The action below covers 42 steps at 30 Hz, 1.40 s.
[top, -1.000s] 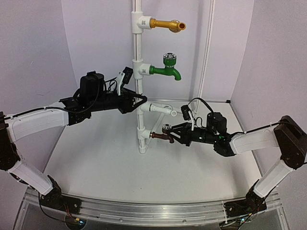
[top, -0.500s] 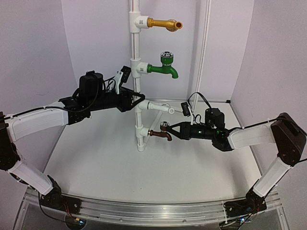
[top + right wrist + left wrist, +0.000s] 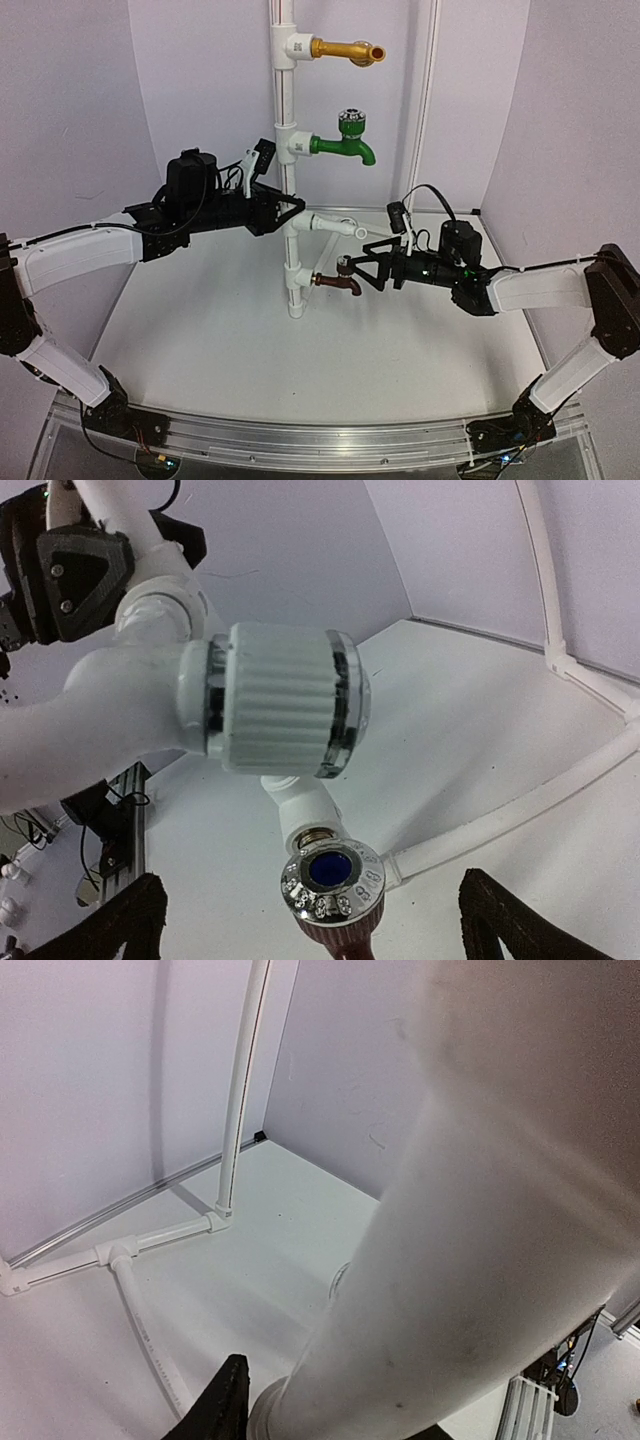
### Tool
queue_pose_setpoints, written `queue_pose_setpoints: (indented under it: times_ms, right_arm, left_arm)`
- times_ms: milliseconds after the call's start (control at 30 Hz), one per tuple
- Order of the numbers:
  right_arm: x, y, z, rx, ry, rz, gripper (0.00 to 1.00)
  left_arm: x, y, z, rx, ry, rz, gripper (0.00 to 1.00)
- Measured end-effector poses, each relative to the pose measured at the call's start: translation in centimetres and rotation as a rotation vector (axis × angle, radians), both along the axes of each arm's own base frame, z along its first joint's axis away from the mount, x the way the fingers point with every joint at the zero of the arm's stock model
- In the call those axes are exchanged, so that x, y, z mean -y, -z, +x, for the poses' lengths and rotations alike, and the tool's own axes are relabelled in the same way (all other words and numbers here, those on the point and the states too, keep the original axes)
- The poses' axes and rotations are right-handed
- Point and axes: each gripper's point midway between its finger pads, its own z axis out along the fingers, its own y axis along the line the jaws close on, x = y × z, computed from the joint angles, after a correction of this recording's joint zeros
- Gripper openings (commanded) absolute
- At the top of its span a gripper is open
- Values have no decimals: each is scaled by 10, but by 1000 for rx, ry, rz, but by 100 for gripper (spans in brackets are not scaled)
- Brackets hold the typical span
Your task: Install the water faucets
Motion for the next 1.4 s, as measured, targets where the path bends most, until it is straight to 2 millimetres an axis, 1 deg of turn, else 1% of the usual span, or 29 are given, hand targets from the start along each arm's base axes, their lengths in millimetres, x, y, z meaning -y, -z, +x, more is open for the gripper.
queue_pose_setpoints:
  times_ms: [67,133,267,367,433,500,600,733,833,933,1000,1300,1333,1400]
  right_arm:
    - [1,-1,1,72,3,-26,98]
    - [1,4,3,117,3,-56,97]
    - [-2,26,6,161,-20,-126,96]
    - [-7,41,6,172,-56,-172,88]
    - [-11,47,7,179,-88,-192,81]
    - [-17,49,9,183,-117,-201,75]
    - [-25,50,10,182,-167,-198,68]
    - [-31,49,11,178,-207,-184,62]
    - [-32,48,13,175,-219,-179,63]
    - [-33,49,12,170,-230,-177,71]
    - [-33,50,13,169,-232,-178,73]
    - [-32,54,14,194,-230,-179,57]
    - [-32,56,12,196,-233,-179,58]
    - [-32,61,10,191,-235,-180,64]
  left_arm:
    - [0,0,0,0,0,0,0]
    - [0,0,0,0,1,0,0]
    - [0,0,0,0,1,0,0]
    - [0,0,0,0,1,0,0]
    - [0,0,0,0,1,0,0]
    - [0,0,0,0,1,0,0]
    - [0,0,0,0,1,0,0]
    - [0,0,0,-1,0,0,0]
    - [0,0,0,0,1,1,0]
    - [0,0,0,-1,1,0,0]
    - [0,0,0,-1,1,0,0]
    - [0,0,0,0,1,0,0]
    - [0,0,0,0,2,0,0]
    - [0,0,0,0,2,0,0]
